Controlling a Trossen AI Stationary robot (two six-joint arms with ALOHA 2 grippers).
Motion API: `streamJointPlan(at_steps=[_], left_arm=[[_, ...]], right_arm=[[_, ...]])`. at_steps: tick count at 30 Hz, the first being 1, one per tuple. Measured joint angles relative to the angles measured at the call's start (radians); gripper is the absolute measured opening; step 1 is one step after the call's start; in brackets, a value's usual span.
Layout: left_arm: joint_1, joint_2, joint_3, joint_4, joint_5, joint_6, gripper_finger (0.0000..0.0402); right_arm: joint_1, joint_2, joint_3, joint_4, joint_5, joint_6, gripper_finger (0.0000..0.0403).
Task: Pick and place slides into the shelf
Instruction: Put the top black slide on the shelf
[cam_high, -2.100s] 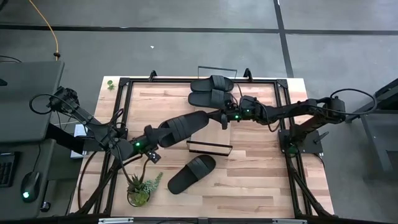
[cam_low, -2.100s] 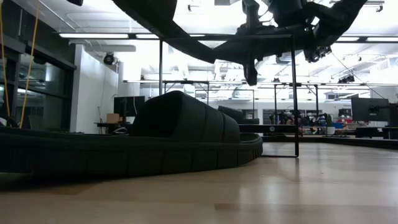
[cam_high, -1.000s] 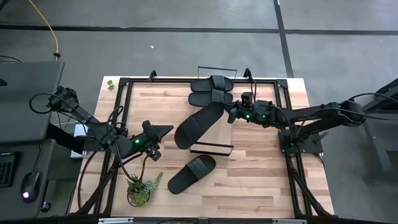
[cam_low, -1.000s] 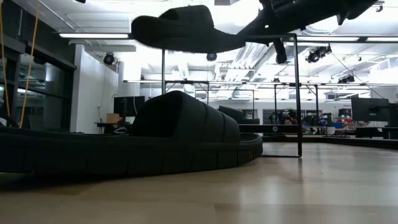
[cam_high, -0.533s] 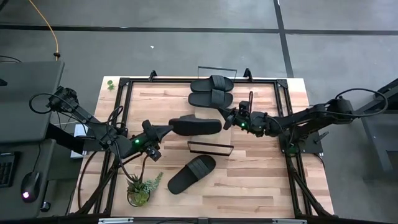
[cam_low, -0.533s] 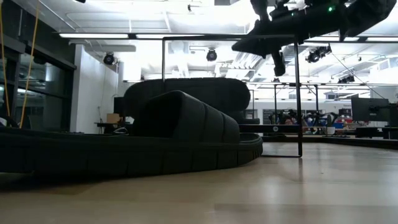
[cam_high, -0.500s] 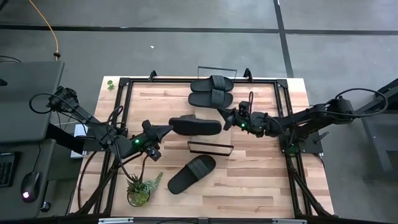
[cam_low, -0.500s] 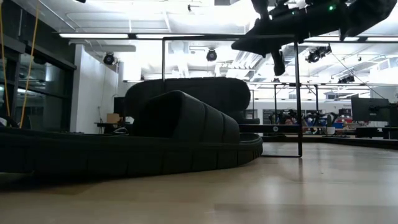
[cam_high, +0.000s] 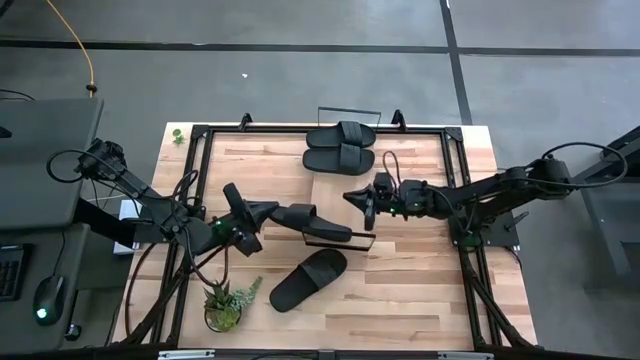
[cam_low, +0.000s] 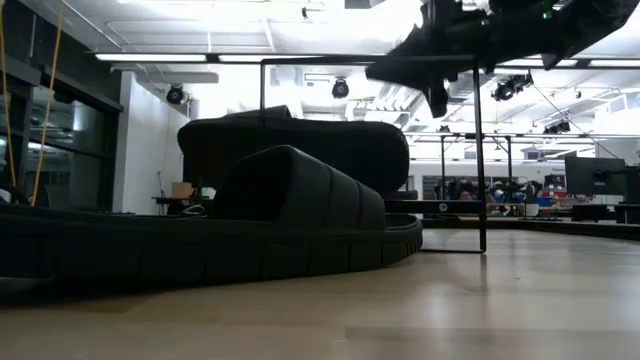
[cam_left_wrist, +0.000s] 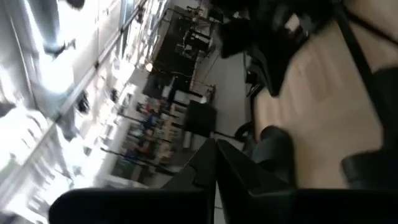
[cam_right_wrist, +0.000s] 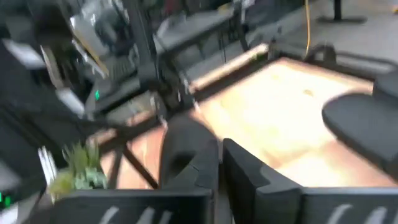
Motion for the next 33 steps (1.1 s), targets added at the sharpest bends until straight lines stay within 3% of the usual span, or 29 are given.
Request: streamJointPlan(at_steps=[5, 8, 17, 25, 33], left_arm=[[0.0, 0.0, 0.0, -0.003, 0.003, -0.243, 0.0001], [0.001, 0.0, 0.0, 0.0, 0.064, -0.345, 0.0001], [0.116, 0.0, 0.0, -0.038, 0.136, -0.613, 0.0001], [0.247, 0.0, 0.0, -0.125, 0.358, -0.79, 0.0001], [0.27, 0.0, 0.0, -0.151, 0.362, -0.749, 0.0001]], right_arm=[[-0.014, 0.0, 0.0, -0.051, -0.063, -0.091, 0.0061], [-0.019, 0.0, 0.01, -0.063, -0.064, -0.211, 0.01], [-0.019, 0.001, 0.028, -0.102, 0.091, -0.517, 0.0212], [-0.151, 0.007, 0.029, -0.114, 0.002, -0.51, 0.0224], [-0.251, 0.146, 0.03, -0.064, -0.15, -0.588, 0.0224]])
